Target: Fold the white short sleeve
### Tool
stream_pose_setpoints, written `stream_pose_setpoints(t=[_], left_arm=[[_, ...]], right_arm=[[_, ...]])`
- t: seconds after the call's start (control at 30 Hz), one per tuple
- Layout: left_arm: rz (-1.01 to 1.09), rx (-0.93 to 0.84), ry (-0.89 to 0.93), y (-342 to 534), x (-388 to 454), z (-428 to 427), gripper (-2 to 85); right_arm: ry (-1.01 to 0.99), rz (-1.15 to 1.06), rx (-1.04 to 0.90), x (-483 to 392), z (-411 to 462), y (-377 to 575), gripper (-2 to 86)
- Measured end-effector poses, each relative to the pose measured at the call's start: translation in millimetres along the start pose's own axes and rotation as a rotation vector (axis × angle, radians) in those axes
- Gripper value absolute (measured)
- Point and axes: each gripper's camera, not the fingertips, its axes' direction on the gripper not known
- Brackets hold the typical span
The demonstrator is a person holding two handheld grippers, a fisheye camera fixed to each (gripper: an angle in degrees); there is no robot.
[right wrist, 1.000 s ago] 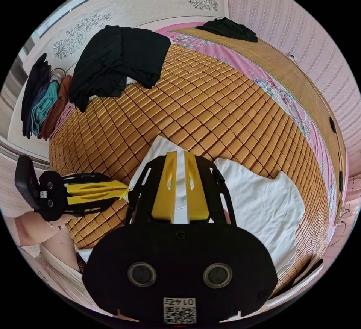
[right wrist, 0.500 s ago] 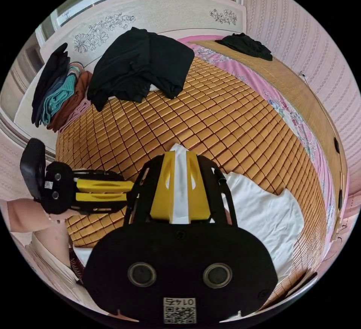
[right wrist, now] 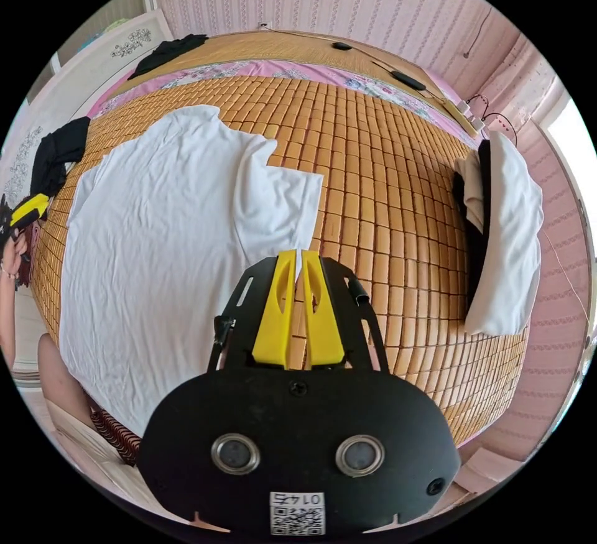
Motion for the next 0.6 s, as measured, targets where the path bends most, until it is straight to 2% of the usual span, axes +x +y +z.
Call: stream_pose_setpoints(t=[0.13,0.23,0.37,0.5,0.6], left_arm=[[0.156,-0.013,0.160,-97.2,68.0,44.8,4.0],[0.226,-0.022,0.250,-165.1,120.2,87.6,3.9],[0.335,-0.098,0.204,-252.5,197.7,165.4,3.4],[0.319,-0.153,0.149,-303.9,234.8,225.3,2.9],[0.315,-0.265,0.138,-324.0,251.1,268.5,2.6]], right_arm=[[-0.067,0.005,0.048,10.1,7.3,24.4,-0.4],[-0.044,-0.033,0.045,13.8,10.9,37.7,-0.8],[-0.049,-0.032,0.088,23.4,9.5,55.4,-0.8],[-0.097,0.031,0.120,36.9,7.3,72.3,-0.5],[-0.107,0.048,0.110,44.4,5.7,77.1,-0.3]])
